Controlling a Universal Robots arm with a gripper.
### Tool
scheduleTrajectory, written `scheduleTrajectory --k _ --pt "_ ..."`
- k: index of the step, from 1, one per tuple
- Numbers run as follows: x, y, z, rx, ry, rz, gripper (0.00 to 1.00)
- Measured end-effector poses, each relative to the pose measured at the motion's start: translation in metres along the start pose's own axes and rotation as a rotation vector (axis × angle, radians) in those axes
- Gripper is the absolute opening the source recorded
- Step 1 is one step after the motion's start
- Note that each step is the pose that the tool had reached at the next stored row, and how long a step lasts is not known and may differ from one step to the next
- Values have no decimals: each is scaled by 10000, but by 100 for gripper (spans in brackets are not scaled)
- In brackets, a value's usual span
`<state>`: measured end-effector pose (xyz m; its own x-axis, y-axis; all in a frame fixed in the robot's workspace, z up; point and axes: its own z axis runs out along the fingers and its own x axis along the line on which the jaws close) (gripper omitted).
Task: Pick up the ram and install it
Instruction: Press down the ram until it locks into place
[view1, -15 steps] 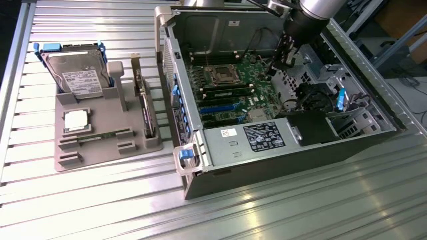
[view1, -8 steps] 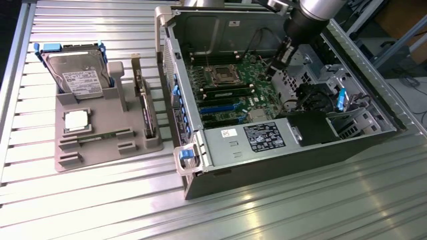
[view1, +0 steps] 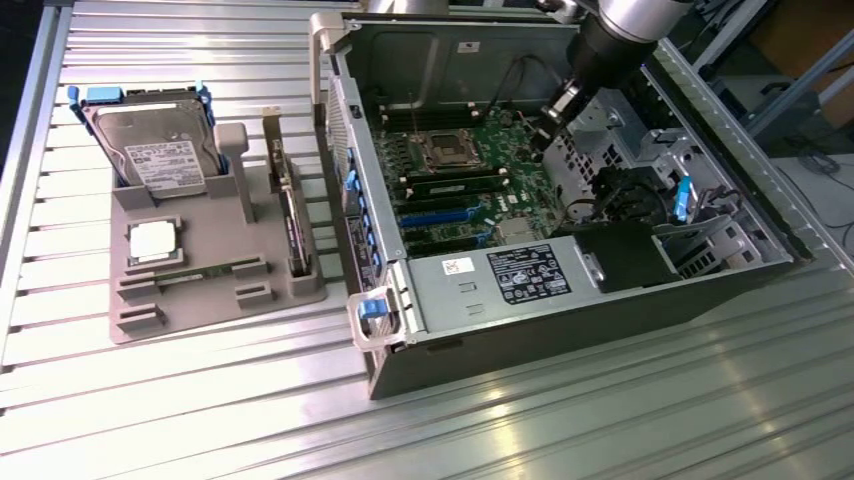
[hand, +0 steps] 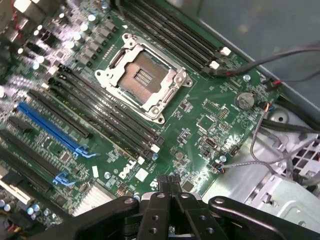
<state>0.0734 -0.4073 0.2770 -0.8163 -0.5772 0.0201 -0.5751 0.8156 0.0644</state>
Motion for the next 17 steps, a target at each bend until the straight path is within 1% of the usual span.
scheduleTrajectory --k 3,6,8,9,10,13,16,17 --pt "0 0 4 -14 -62 1033 10" --pt "0 0 7 -27 -116 1927 10" --pt "0 -1 9 -33 -143 2378 10" --pt "0 -1 11 -41 -174 2876 10" --pt "0 -1 11 -47 -196 3248 10" --pt "0 -1 13 -56 -236 3907 10" --pt "0 -1 16 -63 -295 4933 10" --pt "0 -1 17 -64 -307 5154 10"
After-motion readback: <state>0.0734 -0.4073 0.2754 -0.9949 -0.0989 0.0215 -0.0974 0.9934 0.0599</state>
